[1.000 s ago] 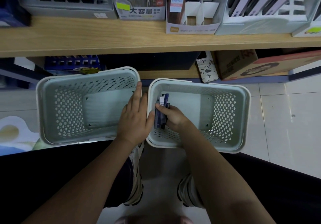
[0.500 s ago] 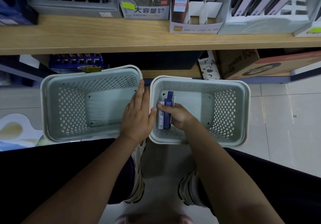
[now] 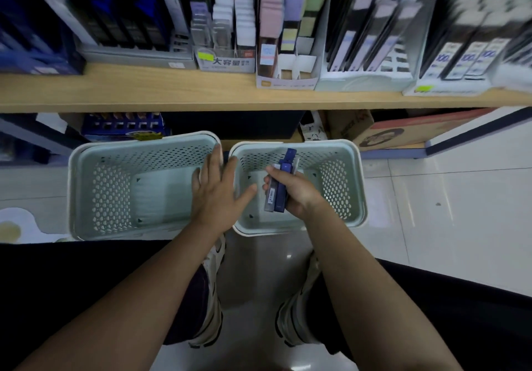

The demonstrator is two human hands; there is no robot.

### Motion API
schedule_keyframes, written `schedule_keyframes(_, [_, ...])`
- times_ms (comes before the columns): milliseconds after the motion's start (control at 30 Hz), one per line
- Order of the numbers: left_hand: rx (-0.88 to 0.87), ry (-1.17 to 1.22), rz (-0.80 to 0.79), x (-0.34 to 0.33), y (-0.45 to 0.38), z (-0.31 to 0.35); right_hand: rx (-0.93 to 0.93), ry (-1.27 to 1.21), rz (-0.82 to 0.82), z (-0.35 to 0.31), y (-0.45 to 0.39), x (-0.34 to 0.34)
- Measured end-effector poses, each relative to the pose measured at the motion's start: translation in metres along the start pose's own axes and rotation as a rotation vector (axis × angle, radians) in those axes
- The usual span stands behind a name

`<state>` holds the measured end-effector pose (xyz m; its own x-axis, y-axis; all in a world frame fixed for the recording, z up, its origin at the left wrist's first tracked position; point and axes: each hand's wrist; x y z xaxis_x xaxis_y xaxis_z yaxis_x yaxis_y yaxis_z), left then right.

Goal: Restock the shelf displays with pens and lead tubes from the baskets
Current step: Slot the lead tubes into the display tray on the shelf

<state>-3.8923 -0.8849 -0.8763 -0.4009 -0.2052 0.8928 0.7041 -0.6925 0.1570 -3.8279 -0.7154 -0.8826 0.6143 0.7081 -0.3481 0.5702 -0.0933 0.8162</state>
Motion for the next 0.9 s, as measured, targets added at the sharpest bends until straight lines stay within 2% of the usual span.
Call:
schedule_keyframes(67, [0.042, 0.185, 0.007, 0.023, -0.005, 0.024, 0.056, -0.003, -0.034, -0.012, 0.023, -0.009])
schedule_keyframes(200, [0.113, 0.905, -0.198, 0.087, -0.004, 0.080, 0.166, -0.034, -0.125, -0.043, 0.091, -0.034])
schedule_keyframes(267, [0.064, 1.075, -0.342, 0.109, 0.004, 0.098, 0.238, -0.006, -0.141, -0.057, 0.122, -0.047])
schedule_keyframes(300, [0.018, 1.123, -0.363, 0.121, 0.011, 0.110, 0.291, 0.015, -0.146, -0.064, 0.142, -0.053])
schedule_keyframes(433, [-0.056, 1.229, -0.243, 0.168, 0.035, 0.152, 0.479, 0.147, -0.127, -0.088, 0.220, -0.075])
schedule_keyframes(633, [-0.161, 1.155, -0.115, 0.223, 0.068, 0.200, 0.711, 0.443, 0.010, -0.104, 0.313, -0.087])
schedule_keyframes(900, [-0.243, 1.155, 0.030, 0.254, 0.094, 0.239, 0.854, 0.523, 0.058, -0.103, 0.375, -0.091])
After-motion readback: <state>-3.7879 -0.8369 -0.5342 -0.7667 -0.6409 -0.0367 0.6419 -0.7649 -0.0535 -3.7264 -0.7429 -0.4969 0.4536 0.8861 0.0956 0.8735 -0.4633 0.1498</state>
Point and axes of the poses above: each hand's wrist, its own y-axis away from the middle knuckle, its own x-axis out of the back of the hand, z = x × y, and after that the axes turned 11 degrees about -x, right-handed
